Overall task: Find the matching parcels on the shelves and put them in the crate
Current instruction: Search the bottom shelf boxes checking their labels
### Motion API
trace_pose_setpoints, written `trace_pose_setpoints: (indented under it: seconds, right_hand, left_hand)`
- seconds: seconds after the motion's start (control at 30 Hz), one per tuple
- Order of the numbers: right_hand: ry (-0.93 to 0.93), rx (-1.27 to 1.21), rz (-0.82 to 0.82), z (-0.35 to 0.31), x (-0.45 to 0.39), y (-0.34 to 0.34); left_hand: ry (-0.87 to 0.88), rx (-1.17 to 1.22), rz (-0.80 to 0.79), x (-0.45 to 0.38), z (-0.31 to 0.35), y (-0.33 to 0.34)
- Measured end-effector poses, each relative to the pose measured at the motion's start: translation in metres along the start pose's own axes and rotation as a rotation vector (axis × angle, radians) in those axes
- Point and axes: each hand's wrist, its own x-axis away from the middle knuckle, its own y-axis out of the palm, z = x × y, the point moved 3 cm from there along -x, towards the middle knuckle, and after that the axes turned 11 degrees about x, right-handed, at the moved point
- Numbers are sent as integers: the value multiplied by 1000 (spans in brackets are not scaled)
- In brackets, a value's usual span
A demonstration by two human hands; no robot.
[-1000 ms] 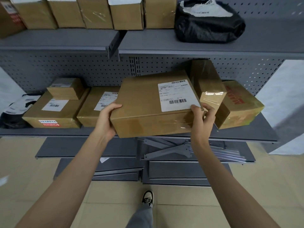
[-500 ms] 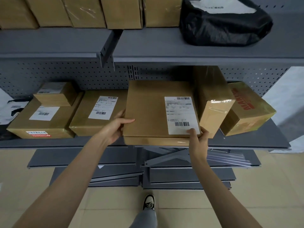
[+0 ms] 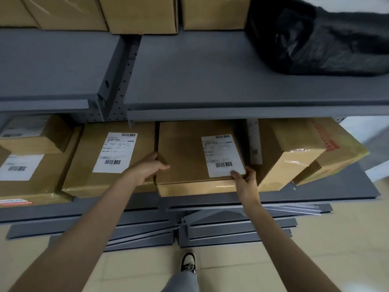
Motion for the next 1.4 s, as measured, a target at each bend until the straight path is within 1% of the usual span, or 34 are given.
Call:
trace_pose_setpoints:
  seconds: [0.1, 0.17, 0.23, 0.27, 0.33, 0.4, 0.47, 0.5, 0.53, 0.57, 0.6, 0.63, 0.67, 0.7, 0.73, 0.77, 0.8, 0.9, 1.0, 1.1, 1.17, 1.23, 1.33, 1.4]
  right_hand:
    - [-3, 112, -33, -1, -5, 5]
    - [-8, 252, -70, -5, -5, 5]
    - [-75, 433, -85, -14, 0, 3]
    - [-155, 511, -63, -24, 5, 1]
    - [-400, 606, 34, -52, 21, -4]
    - [-668, 698, 189, -86, 38, -15]
    - [-839, 835, 392, -114, 50, -35]
    - [-858, 934, 489, -125, 51, -48]
    - [-822, 1045, 567, -133, 50, -63]
    - [-735, 1150, 614, -137, 47, -78]
    - [-616, 1234, 620, -139, 41, -92]
    - [-490, 1281, 577, -137, 36, -106]
    - [-383, 1273, 495, -133, 32, -118]
    - [-316, 1214, 397, -129, 28, -126]
    - [-294, 1143, 316, -125, 26, -132]
    - [-298, 1090, 270, -121, 25, -136]
    - [-309, 1054, 258, -118, 24, -140]
    - [-332, 893, 303, -108, 23, -156]
    - [-354, 590, 292, -94, 20, -184]
    - [-374, 305, 260, -78, 17, -220]
    - [-369, 79, 211, -69, 17, -240]
    - [-347, -94, 141, -59, 15, -256]
    - [-298, -204, 4, -45, 13, -263]
    - [-289, -210, -79, -36, 11, -258]
  left_hand:
    - [84, -123, 101, -7, 6, 9]
    - [150, -288, 202, -5, 13, 15]
    - [245, -470, 304, -1, 26, 18]
    - [278, -535, 339, 1, 33, 20]
    - [316, -581, 340, 3, 46, 25]
    - [359, -566, 285, 6, 58, 36]
    - [407, -546, 234, 14, 67, 51]
    - [419, -525, 209, 17, 69, 59]
    - [426, -501, 185, 21, 70, 67]
    - [427, -484, 161, 24, 69, 74]
    - [425, -478, 134, 27, 68, 81]
    - [418, -480, 107, 30, 65, 88]
    - [409, -483, 81, 33, 62, 94]
    - [399, -485, 59, 36, 59, 99]
    - [390, -486, 39, 38, 56, 104]
    - [385, -482, 20, 41, 53, 109]
    - [382, -465, -1, 44, 51, 114]
    - [377, -322, -87, 54, 49, 132]
    - [343, -195, -158, 66, 50, 153]
    - [281, -50, -162, 73, 51, 171]
    - [254, 39, -174, 79, 51, 182]
    - [223, 161, -229, 86, 53, 193]
    - [154, 416, -360, 96, 57, 203]
    - [155, 502, -388, 98, 60, 200]
